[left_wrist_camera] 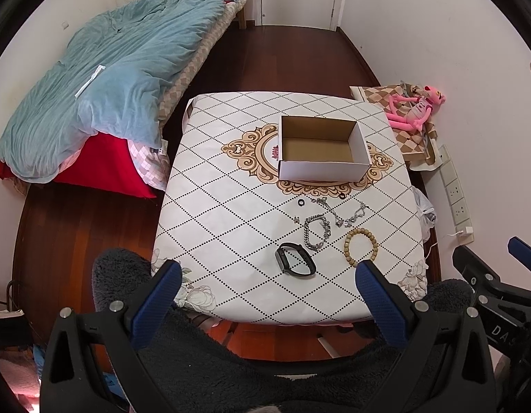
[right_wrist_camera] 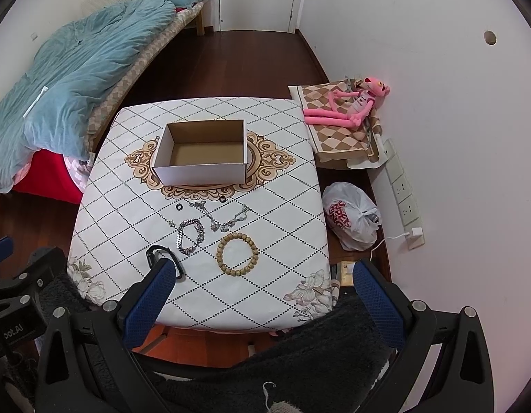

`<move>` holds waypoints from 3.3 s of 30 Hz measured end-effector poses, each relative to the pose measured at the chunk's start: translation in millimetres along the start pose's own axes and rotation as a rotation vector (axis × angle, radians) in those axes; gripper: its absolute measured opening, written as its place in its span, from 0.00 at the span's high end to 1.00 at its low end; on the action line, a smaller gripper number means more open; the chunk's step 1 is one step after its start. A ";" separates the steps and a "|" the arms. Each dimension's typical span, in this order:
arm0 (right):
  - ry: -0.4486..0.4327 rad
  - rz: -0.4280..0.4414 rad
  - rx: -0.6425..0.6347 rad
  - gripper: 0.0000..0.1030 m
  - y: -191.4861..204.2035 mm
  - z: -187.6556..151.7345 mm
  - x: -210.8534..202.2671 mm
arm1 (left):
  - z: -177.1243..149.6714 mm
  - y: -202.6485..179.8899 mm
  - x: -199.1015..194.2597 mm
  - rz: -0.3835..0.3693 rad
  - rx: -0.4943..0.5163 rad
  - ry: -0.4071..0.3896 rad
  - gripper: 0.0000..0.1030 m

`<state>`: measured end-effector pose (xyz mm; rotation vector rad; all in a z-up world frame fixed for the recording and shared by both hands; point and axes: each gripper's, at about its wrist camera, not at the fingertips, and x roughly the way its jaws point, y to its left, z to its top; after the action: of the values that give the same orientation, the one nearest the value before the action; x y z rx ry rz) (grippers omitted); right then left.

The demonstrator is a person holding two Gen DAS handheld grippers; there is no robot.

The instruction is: Organize jewelry

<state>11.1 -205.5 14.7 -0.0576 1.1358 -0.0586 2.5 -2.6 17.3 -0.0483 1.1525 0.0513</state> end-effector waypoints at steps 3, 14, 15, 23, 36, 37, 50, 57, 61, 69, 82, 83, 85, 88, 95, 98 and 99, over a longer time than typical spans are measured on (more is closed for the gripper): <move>-0.001 -0.002 -0.001 0.00 -1.2 1.8 -0.4 | -7.5 4.0 4.3 -0.003 0.001 -0.004 0.00; -0.008 -0.003 0.002 0.00 -3.5 3.1 -2.7 | -8.3 -0.2 0.8 -0.001 0.006 -0.017 0.00; -0.009 -0.002 0.003 0.00 -4.5 4.0 -3.2 | -8.2 -0.5 0.7 -0.001 0.007 -0.018 0.00; -0.013 -0.003 0.002 0.00 -4.5 3.0 -3.9 | -7.4 -0.1 -1.3 -0.003 0.008 -0.019 0.00; -0.018 -0.006 0.001 0.00 -7.1 3.9 -5.5 | -0.1 -7.1 -1.6 -0.001 0.006 -0.018 0.00; -0.019 -0.007 0.001 0.00 -7.4 4.0 -6.5 | 1.1 -8.1 -1.4 0.000 0.007 -0.019 0.00; -0.024 -0.004 0.003 0.00 -2.1 1.8 -5.5 | -5.2 -3.1 -1.6 0.004 0.009 -0.023 0.00; 0.024 -0.033 0.053 0.00 -11.2 4.8 36.5 | 6.0 1.2 42.1 0.061 0.014 -0.004 0.00; 0.071 -0.039 0.075 0.00 -19.3 3.5 78.6 | 7.4 2.5 85.6 0.094 0.031 0.033 0.00; 0.233 -0.057 0.088 0.00 -23.9 -13.4 182.4 | -8.1 -9.6 181.7 0.094 0.096 0.195 0.00; 0.341 -0.019 0.137 0.02 -24.8 -33.7 259.1 | -27.8 -12.2 249.9 -0.022 0.005 0.334 0.03; 0.344 -0.012 0.142 0.03 -24.6 -34.2 262.5 | -28.5 -12.1 251.1 -0.027 -0.001 0.332 0.03; 0.348 0.002 0.148 0.06 -23.7 -35.5 271.5 | -28.8 -12.5 252.2 -0.030 0.000 0.323 0.05; 0.366 0.021 0.151 0.12 -20.3 -37.2 281.9 | -28.5 -10.9 255.6 -0.059 -0.019 0.324 0.20; 0.355 0.032 0.142 0.18 -7.4 -37.9 283.0 | -32.9 -2.1 258.8 -0.178 -0.067 0.324 0.60; 0.351 0.034 0.138 0.21 -4.6 -39.7 282.2 | -34.6 -0.7 260.4 -0.180 -0.084 0.340 0.80; 0.350 0.035 0.139 0.23 -6.6 -38.9 281.9 | -35.6 2.3 261.7 -0.182 -0.092 0.344 0.82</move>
<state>94.2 -234.1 -256.0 0.1004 1.4794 -0.1199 76.0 1.5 -236.4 -0.2508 1.4843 -0.0680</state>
